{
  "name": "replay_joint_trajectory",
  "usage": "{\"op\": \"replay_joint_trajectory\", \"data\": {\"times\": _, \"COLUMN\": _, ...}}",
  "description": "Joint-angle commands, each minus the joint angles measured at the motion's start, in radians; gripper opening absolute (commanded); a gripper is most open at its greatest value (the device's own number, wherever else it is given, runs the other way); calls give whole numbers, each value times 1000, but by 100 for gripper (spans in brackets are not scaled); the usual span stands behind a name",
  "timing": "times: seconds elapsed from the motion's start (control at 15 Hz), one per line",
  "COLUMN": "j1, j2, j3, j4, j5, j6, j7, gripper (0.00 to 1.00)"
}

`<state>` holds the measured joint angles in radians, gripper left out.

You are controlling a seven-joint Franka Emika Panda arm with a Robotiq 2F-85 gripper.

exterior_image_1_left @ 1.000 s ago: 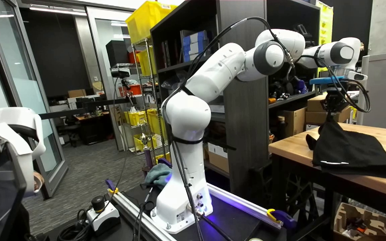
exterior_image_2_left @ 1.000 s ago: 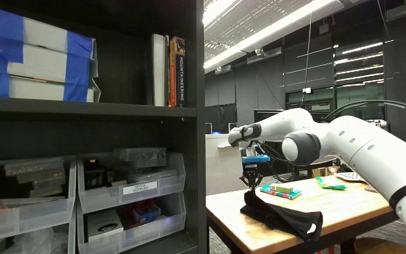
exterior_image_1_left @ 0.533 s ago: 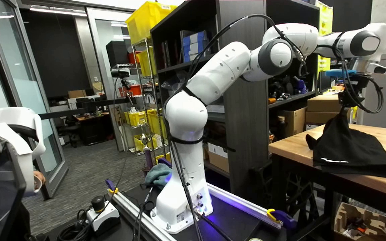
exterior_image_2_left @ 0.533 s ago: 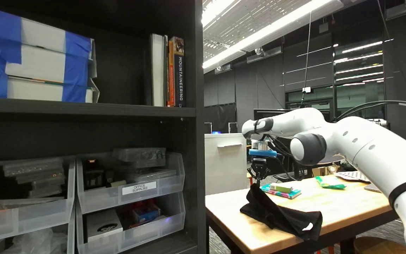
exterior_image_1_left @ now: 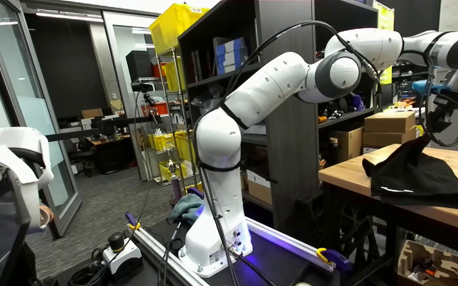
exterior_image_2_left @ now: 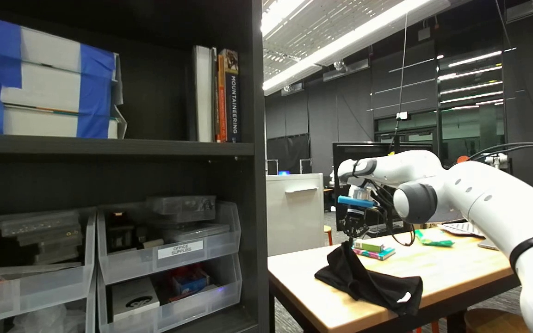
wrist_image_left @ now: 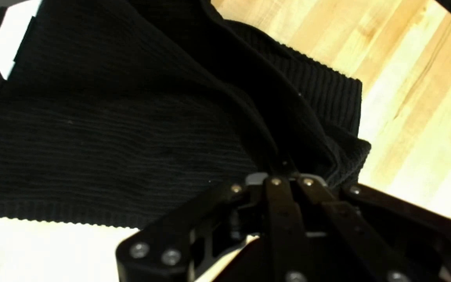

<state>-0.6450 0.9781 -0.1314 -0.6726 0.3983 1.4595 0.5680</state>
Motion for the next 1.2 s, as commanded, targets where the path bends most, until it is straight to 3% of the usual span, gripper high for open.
{"op": "replay_joint_trajectory", "data": {"times": 0.0, "j1": -55, "j2": 44, "j3": 39, "j4": 86, "j5": 41, "j6": -29, "j7": 110, "gripper": 0}}
{"op": "replay_joint_trajectory", "data": {"times": 0.6, "j1": -115, "j2": 104, "j3": 96, "j4": 195, "j5": 43, "j6": 3, "j7": 320, "gripper": 0}}
{"op": "replay_joint_trajectory", "data": {"times": 1.13, "j1": -153, "j2": 149, "j3": 110, "j4": 296, "j5": 3, "j6": 158, "j7": 577, "gripper": 0}}
